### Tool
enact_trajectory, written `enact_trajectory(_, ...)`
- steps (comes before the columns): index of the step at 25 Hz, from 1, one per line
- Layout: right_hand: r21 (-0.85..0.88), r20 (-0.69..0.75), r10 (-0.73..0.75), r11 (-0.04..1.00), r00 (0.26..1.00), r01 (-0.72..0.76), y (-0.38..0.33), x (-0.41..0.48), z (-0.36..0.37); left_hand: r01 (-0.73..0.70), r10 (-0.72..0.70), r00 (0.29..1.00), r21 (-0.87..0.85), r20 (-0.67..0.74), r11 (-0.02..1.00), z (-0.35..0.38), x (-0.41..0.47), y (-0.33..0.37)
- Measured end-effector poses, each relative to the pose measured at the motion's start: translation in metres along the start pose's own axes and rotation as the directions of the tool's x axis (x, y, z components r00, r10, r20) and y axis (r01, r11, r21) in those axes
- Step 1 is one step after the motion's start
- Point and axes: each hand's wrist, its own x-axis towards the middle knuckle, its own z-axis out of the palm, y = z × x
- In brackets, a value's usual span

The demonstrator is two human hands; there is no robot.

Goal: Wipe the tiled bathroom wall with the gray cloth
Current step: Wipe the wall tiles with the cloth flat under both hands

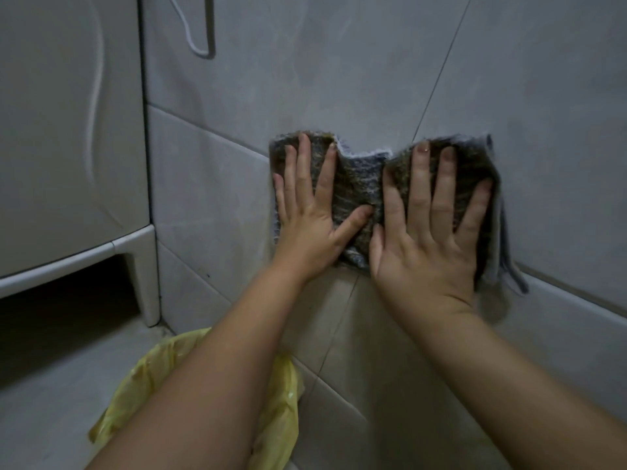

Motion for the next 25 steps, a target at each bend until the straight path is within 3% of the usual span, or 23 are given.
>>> enact_trajectory(9, 0.107, 0.029, -0.102, 0.989, 0.994, 0.098, -0.006, -0.066, 0.003, 0.168, -0.166, 0.985, -0.035, 0.056, 0.985, 0.025, -0.086, 0.006)
enact_trajectory(16, 0.101, 0.058, -0.032, 0.995, 0.998, 0.026, 0.030, -0.180, -0.003, 0.046, -0.046, 0.989, 0.005, 0.139, 0.999, 0.053, -0.176, 0.060)
enact_trajectory(25, 0.159, 0.179, -0.027, 0.987, 0.984, -0.002, -0.004, -0.234, 0.011, -0.039, 0.027, 0.986, 0.068, 0.162, 0.997, 0.069, -0.235, 0.022)
